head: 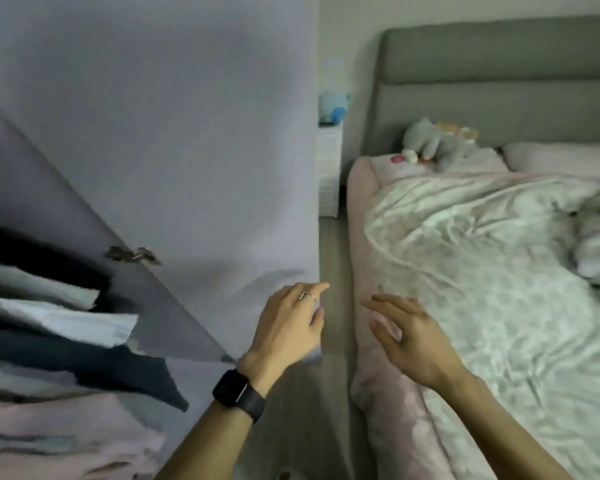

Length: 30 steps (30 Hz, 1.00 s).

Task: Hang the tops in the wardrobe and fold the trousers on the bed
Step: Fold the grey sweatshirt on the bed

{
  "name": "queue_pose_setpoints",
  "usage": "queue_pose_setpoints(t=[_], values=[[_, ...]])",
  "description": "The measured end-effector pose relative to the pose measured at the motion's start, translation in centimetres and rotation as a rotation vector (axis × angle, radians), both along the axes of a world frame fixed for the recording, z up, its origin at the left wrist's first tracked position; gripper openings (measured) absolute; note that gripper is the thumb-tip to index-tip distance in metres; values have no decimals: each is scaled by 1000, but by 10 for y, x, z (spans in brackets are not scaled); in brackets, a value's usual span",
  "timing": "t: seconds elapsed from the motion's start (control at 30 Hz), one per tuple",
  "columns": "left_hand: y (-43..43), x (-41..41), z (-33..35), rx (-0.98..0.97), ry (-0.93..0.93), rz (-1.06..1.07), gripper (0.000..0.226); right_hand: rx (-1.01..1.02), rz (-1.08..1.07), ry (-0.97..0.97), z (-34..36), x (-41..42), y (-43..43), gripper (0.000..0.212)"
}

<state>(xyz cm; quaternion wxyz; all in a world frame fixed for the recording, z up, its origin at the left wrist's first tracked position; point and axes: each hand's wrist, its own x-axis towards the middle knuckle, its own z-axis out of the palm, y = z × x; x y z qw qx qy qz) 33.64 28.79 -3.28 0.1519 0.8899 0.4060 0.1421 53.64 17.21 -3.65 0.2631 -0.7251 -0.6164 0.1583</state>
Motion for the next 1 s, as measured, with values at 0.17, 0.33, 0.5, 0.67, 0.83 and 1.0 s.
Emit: queue_pose_setpoints(t=[0.17, 0.33, 0.5, 0.67, 0.83, 1.0], values=[[-56, 153, -22, -144, 69, -345, 46, -166, -463, -16, -17, 118, -145, 37], [-116, 279, -27, -163, 150, -611, 49, -180, -796, -8, -13, 177, -256, 41], [-154, 371, -20, -138, 191, -779, 46, -168, -979, -23, -3, 221, -303, 43], [-150, 457, -18, -73, 244, -856, 47, -131, -1092, -1, -5, 277, -300, 43], [-103, 567, -46, -31, 313, -897, 47, -175, -1149, 50, -41, 365, -256, 46], [-48, 684, -109, -27, 439, -940, 48, -332, -1184, 192, -118, 455, -199, 51]])
